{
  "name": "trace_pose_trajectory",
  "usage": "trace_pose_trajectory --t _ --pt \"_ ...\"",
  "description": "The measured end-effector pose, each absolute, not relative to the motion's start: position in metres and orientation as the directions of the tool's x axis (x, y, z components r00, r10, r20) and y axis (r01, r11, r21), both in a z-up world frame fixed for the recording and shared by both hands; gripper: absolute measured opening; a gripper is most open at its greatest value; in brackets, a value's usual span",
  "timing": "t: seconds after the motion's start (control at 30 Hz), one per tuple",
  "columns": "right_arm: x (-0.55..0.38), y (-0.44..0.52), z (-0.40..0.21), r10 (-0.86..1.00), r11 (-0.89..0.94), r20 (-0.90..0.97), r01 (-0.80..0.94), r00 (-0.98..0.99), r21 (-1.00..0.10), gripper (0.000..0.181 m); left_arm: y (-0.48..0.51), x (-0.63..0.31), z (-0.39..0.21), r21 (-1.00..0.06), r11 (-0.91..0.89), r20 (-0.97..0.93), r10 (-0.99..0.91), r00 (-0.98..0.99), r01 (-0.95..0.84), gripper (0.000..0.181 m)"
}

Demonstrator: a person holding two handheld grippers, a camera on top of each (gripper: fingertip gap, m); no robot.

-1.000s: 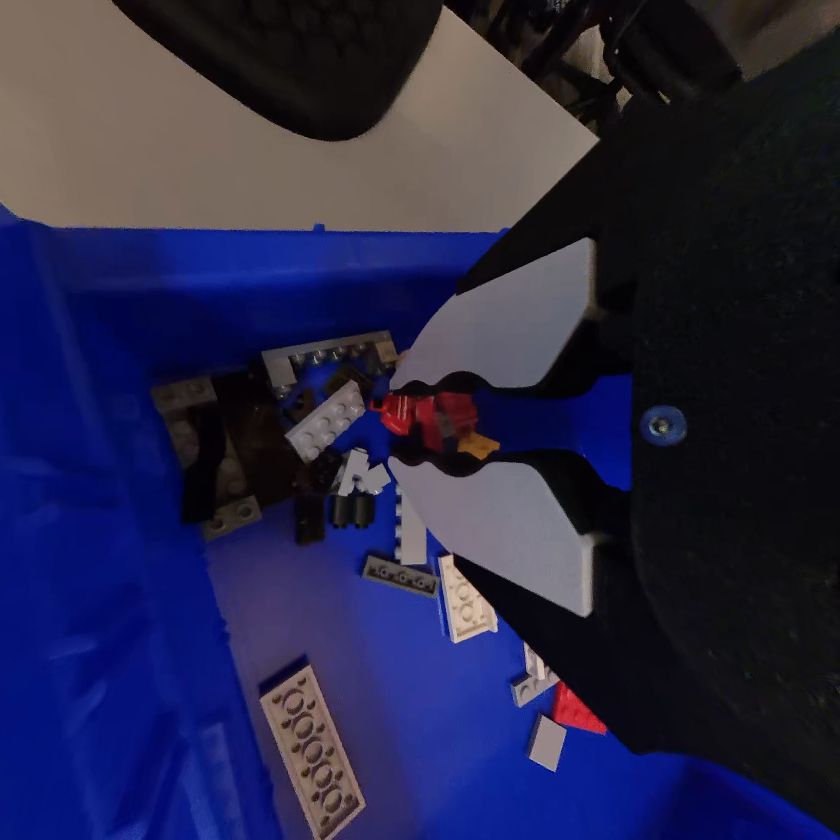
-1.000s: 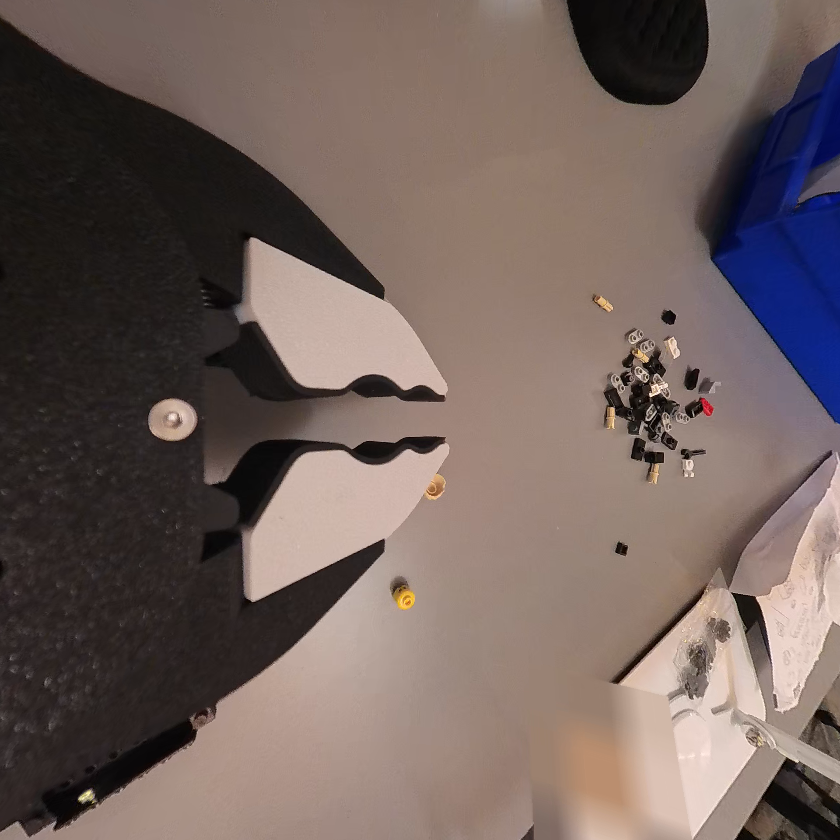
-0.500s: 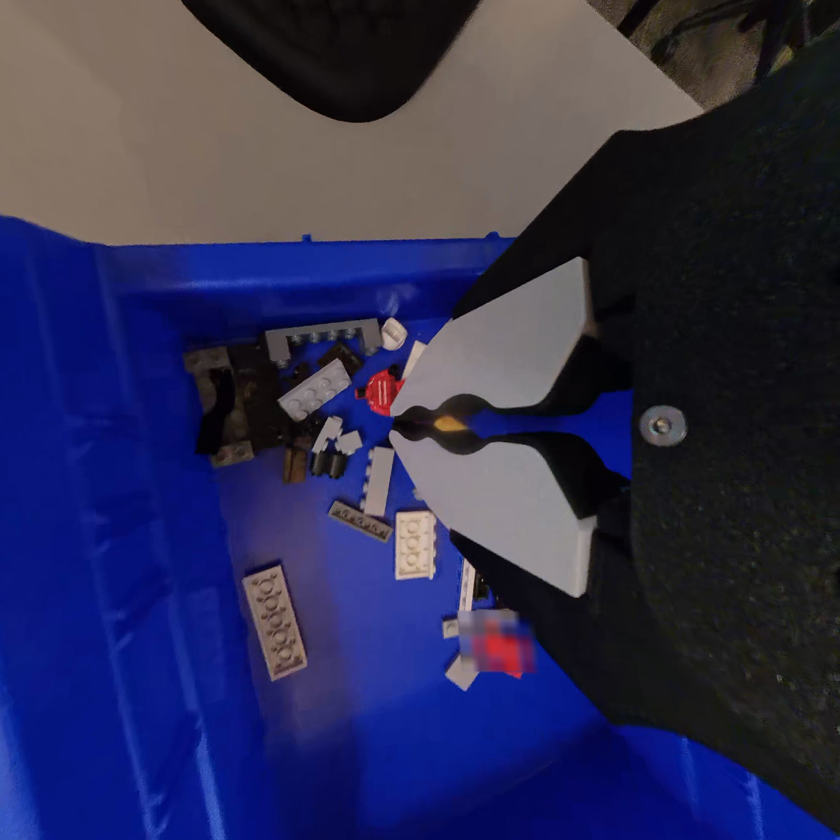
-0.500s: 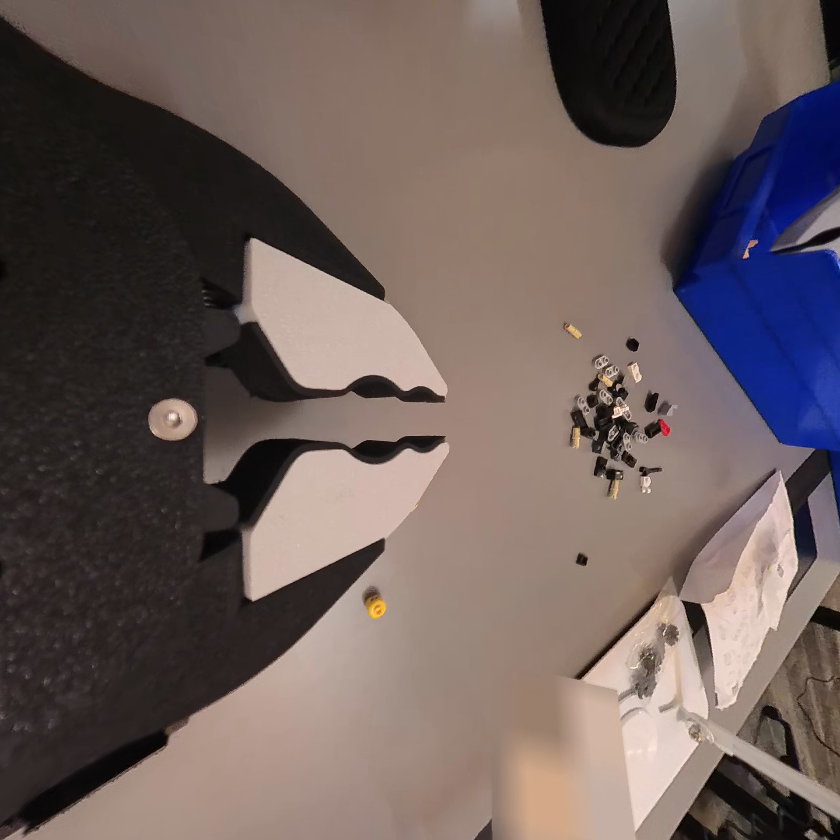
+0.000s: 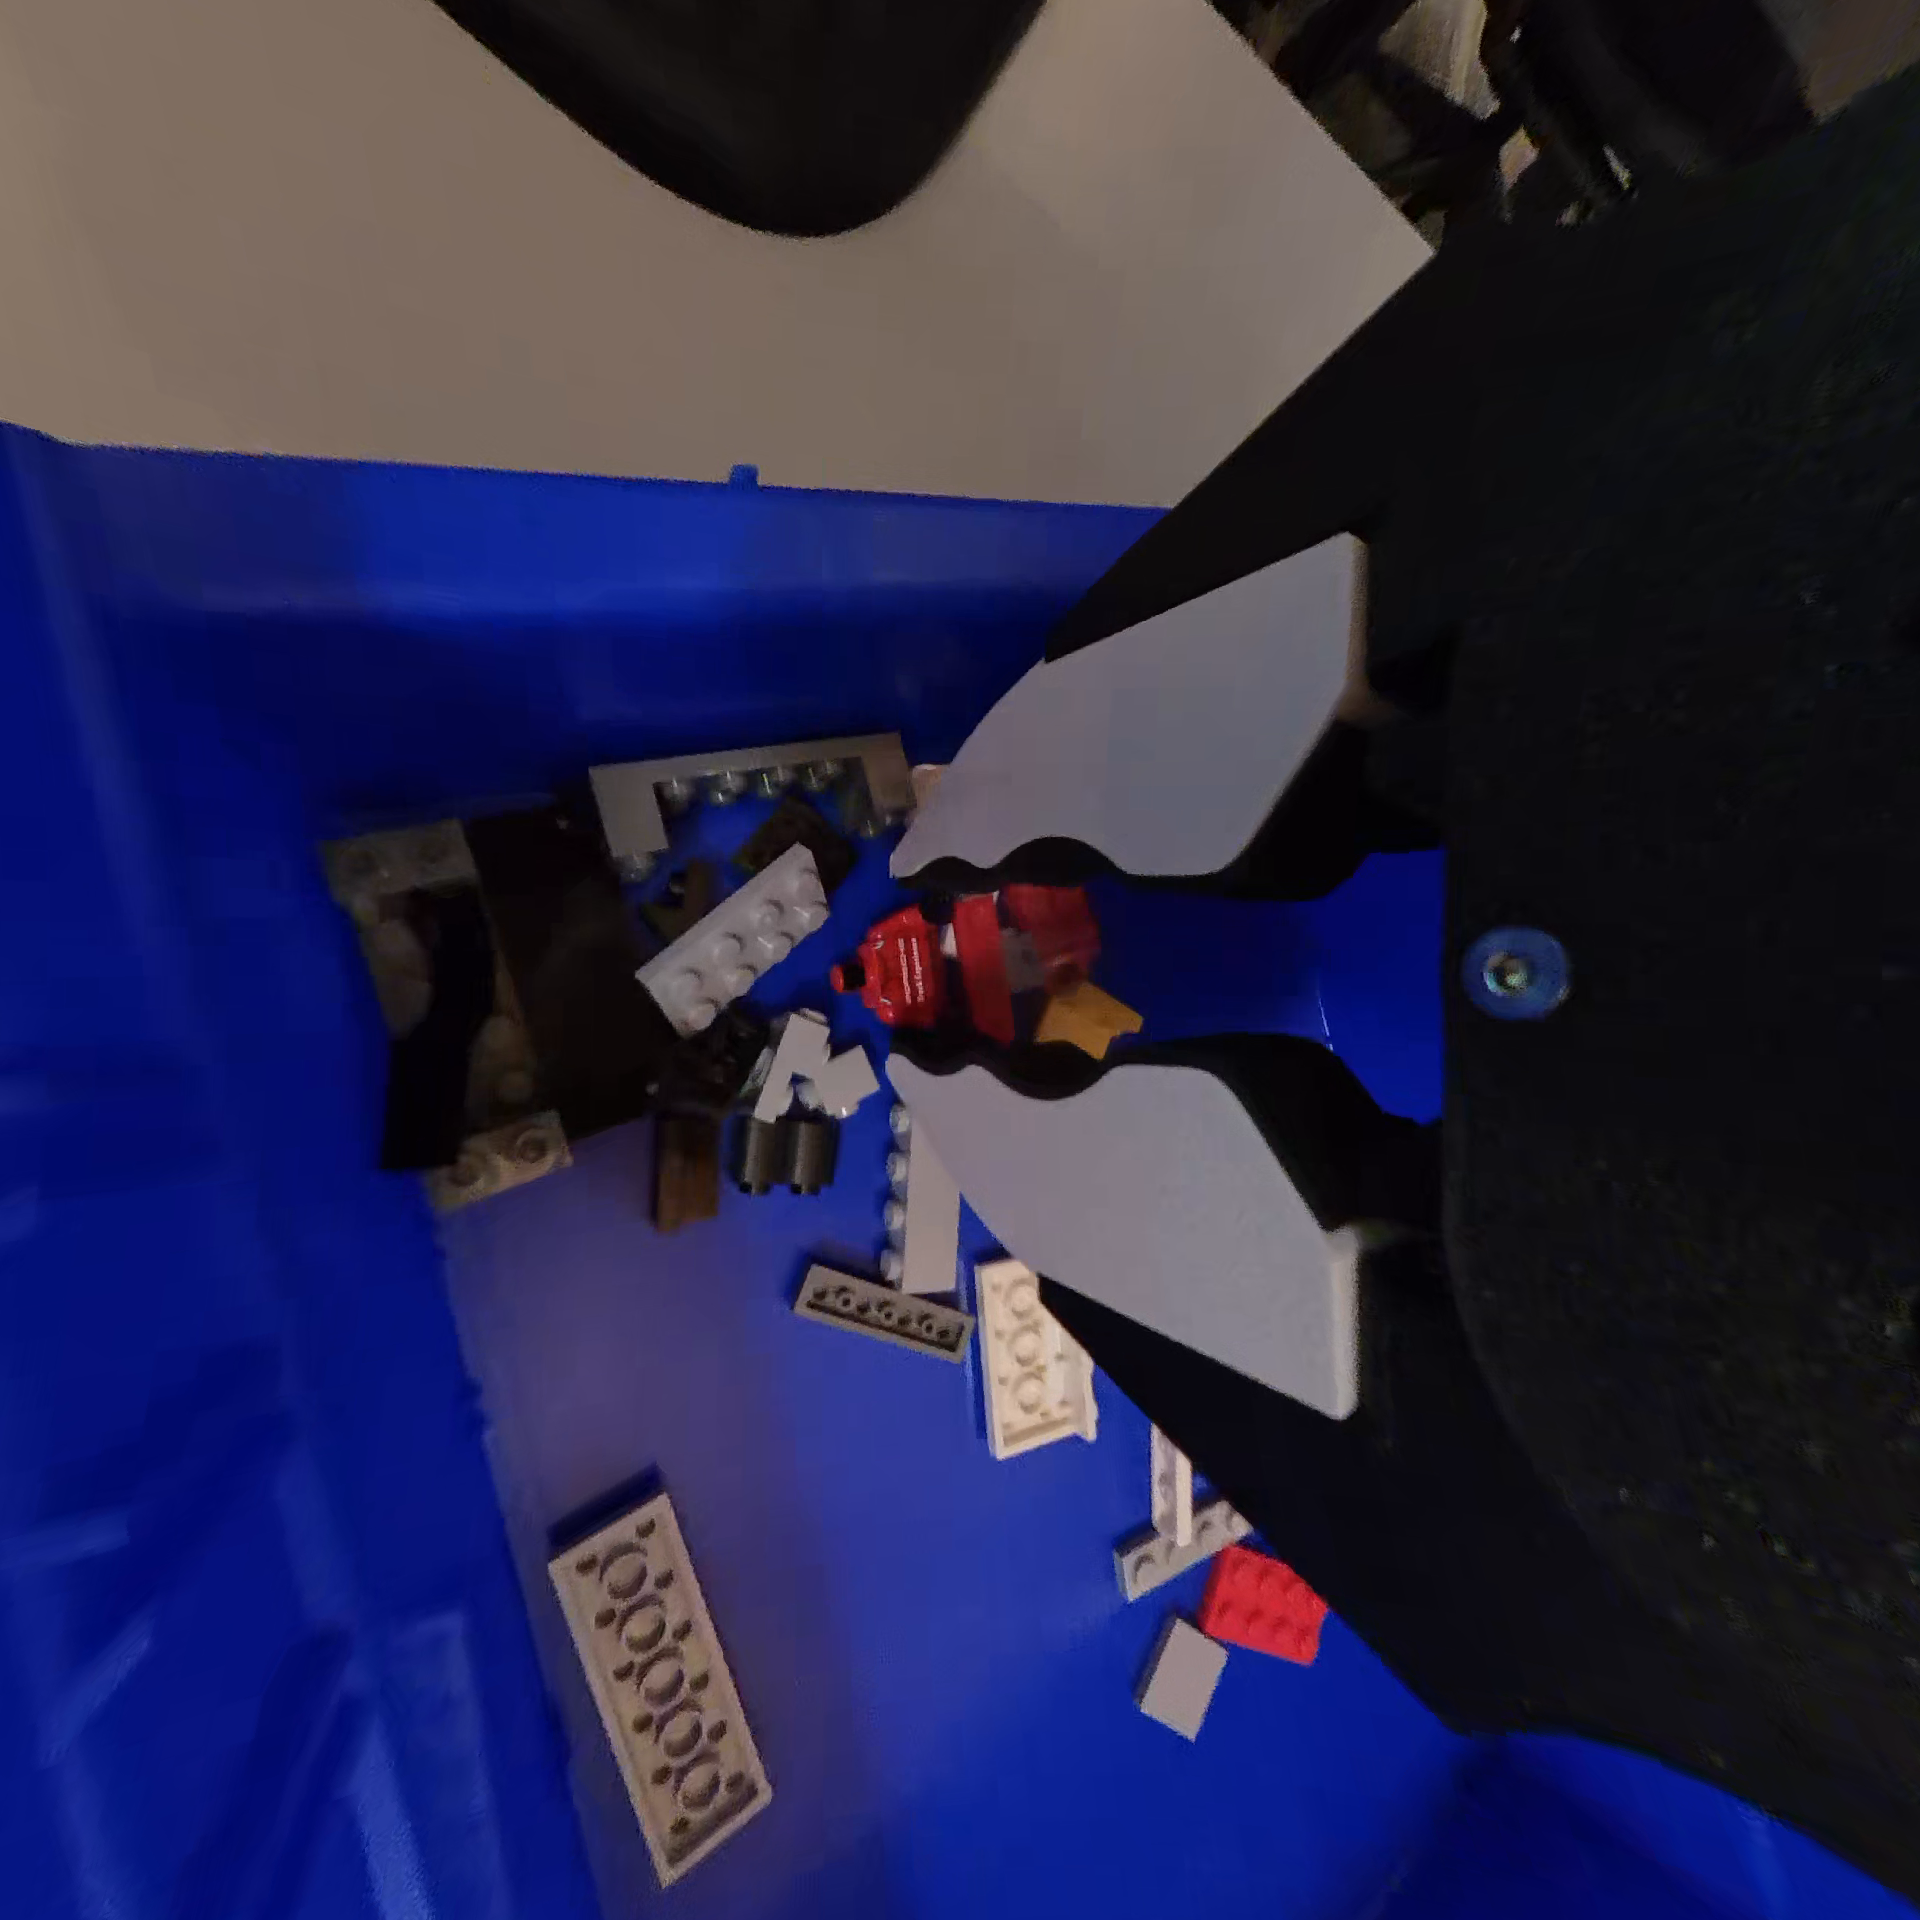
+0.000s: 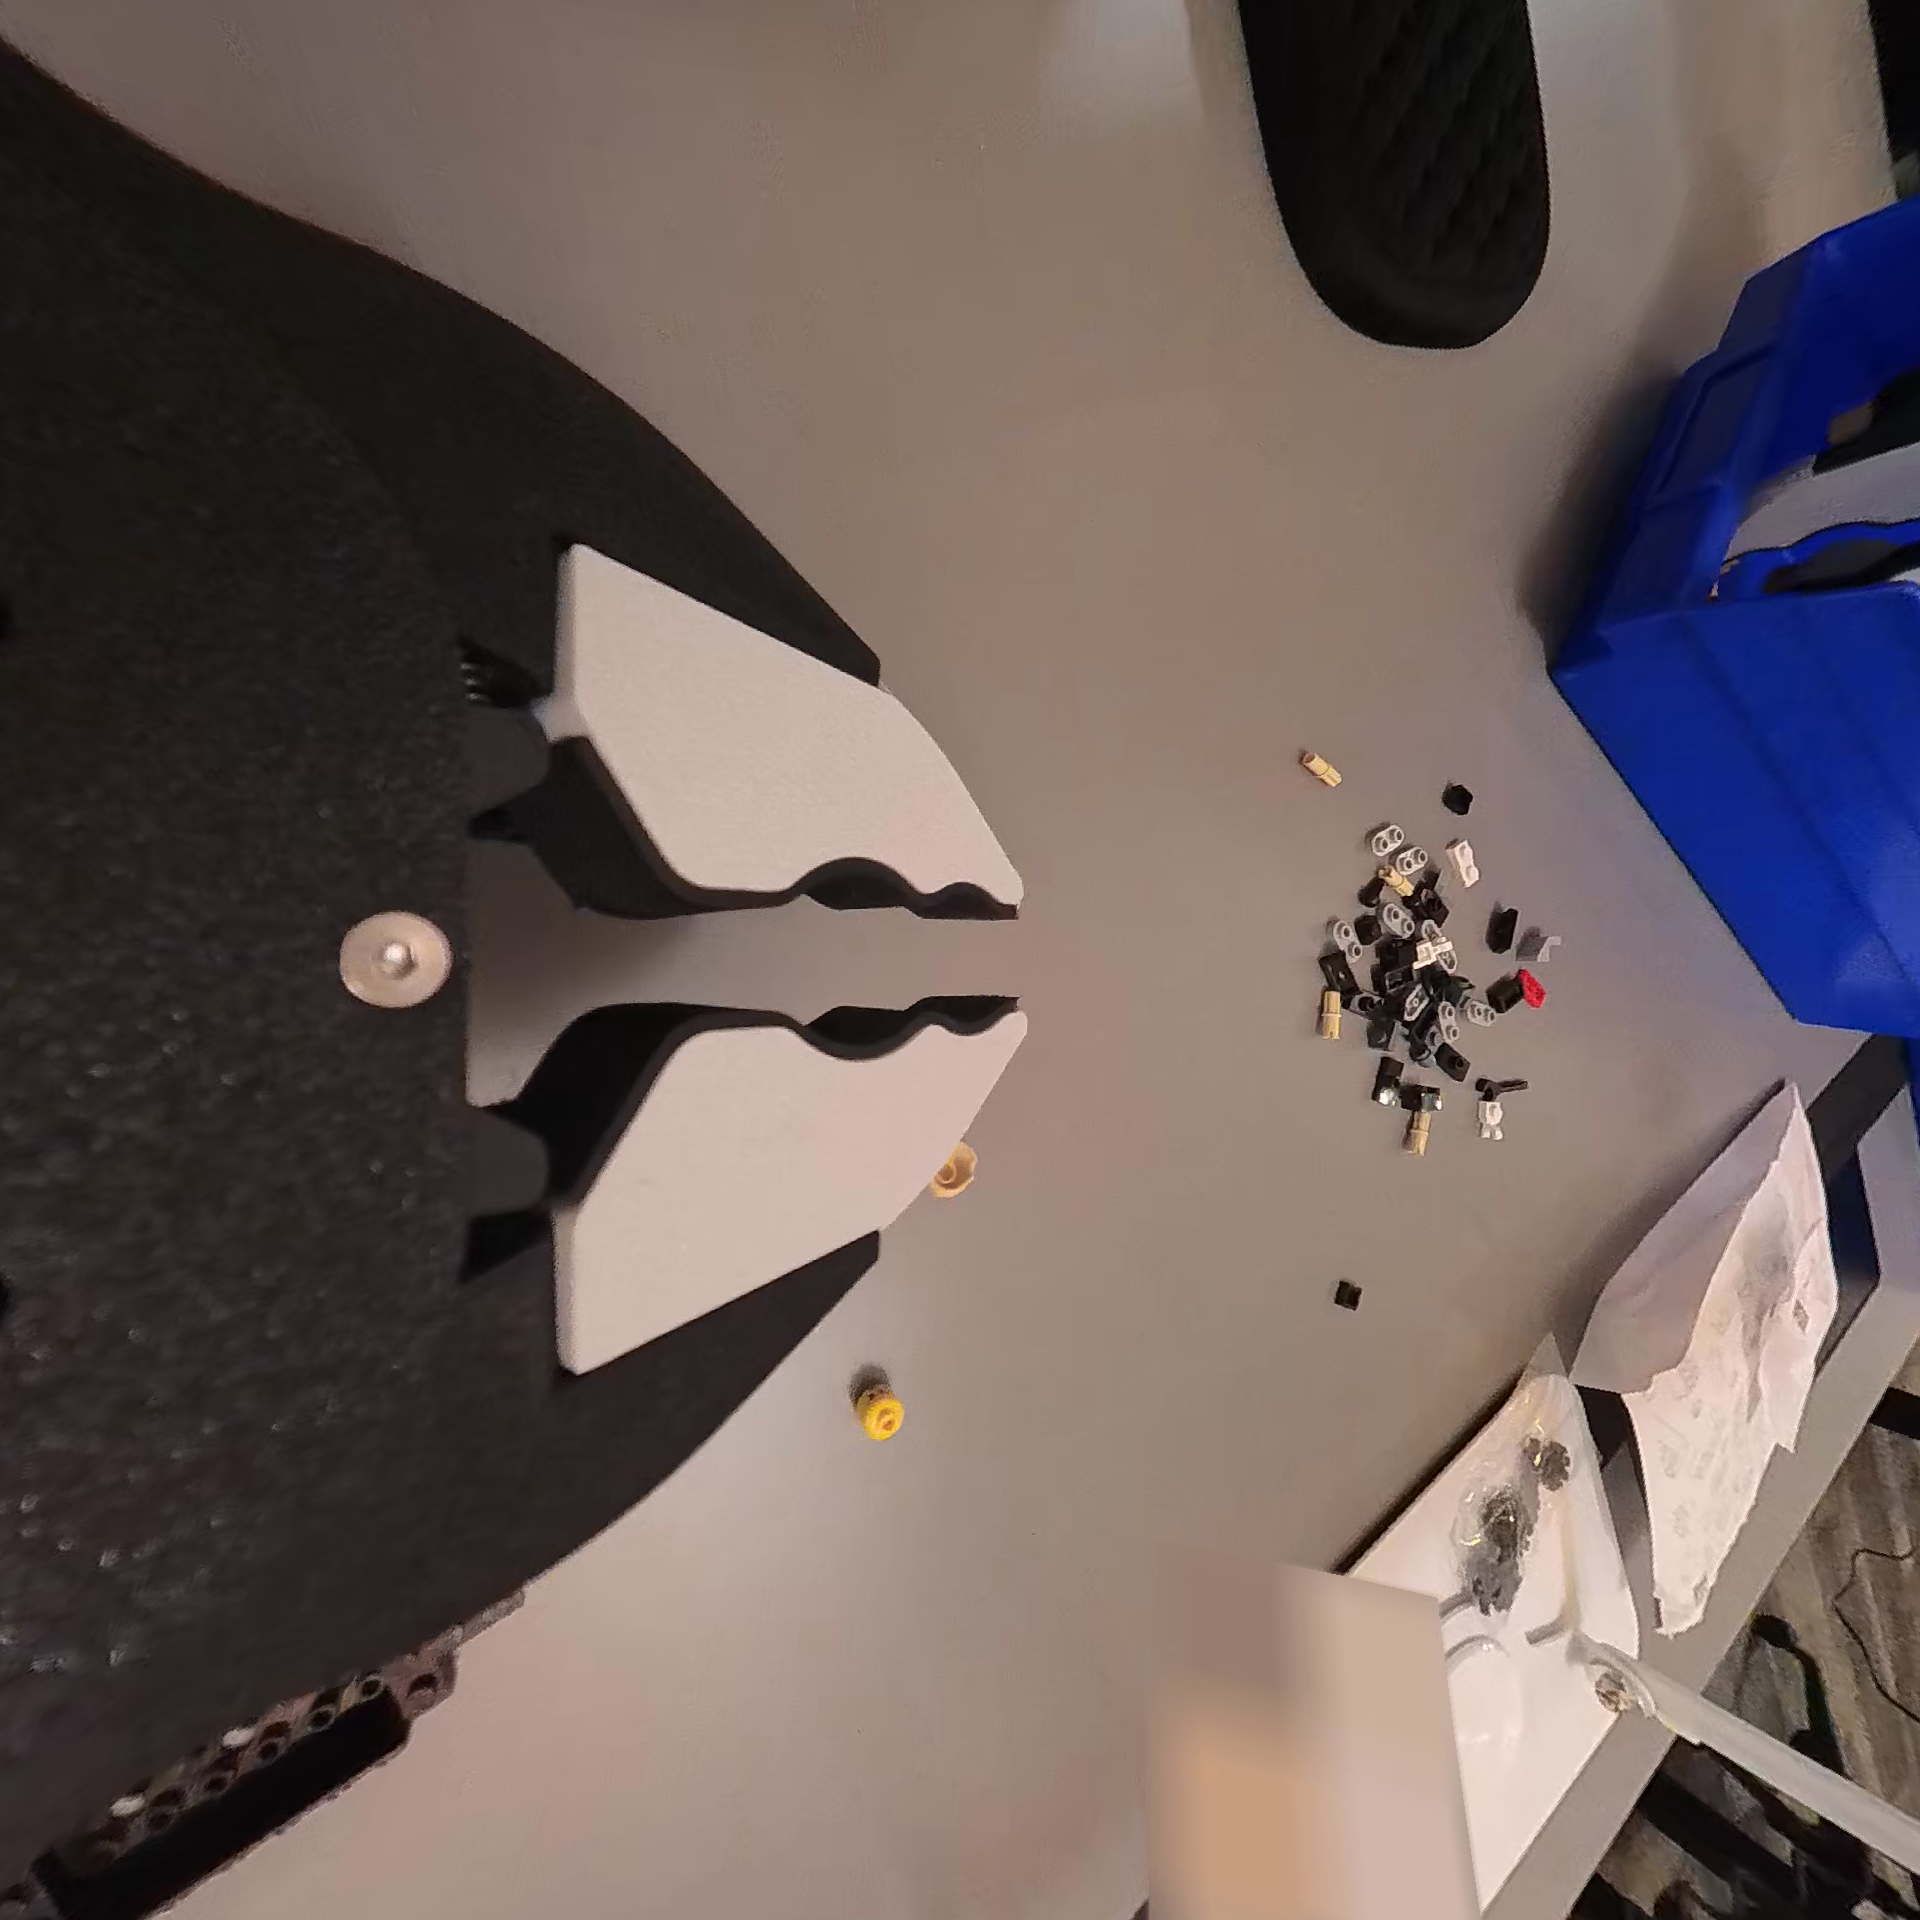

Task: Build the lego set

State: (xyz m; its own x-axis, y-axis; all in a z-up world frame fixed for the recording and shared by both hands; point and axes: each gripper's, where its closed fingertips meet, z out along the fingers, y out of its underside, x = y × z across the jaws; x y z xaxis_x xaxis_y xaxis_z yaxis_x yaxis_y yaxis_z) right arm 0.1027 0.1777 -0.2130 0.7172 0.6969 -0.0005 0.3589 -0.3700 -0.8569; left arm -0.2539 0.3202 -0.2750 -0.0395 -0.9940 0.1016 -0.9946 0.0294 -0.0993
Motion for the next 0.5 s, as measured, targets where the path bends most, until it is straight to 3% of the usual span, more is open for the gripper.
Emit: trace_pose_trajectory --t 0.1,0.33,0.5 --pt "0.105 0.178 -0.21 0.692 -0.365 0.0 0.35 0.722 -0.863 0.013 0.33 -0.251 -0.267 -0.14 0.03 0.016 -0.999 -0.033 -0.99 0.026" --pt "0.073 0.184 -0.178 0.715 -0.331 -0.098 0.212 0.692 -0.919 0.017 0.317 -0.178 -0.174 -0.485 0.161 -0.396 -0.917 0.052 -0.86 0.025" --pt "0.029 0.204 -0.152 0.687 -0.34 -0.191 0.078 0.701 -0.937 0.028 0.265 -0.091 -0.135 -0.687 0.27 -0.498 -0.851 0.166 -0.675 0.025"
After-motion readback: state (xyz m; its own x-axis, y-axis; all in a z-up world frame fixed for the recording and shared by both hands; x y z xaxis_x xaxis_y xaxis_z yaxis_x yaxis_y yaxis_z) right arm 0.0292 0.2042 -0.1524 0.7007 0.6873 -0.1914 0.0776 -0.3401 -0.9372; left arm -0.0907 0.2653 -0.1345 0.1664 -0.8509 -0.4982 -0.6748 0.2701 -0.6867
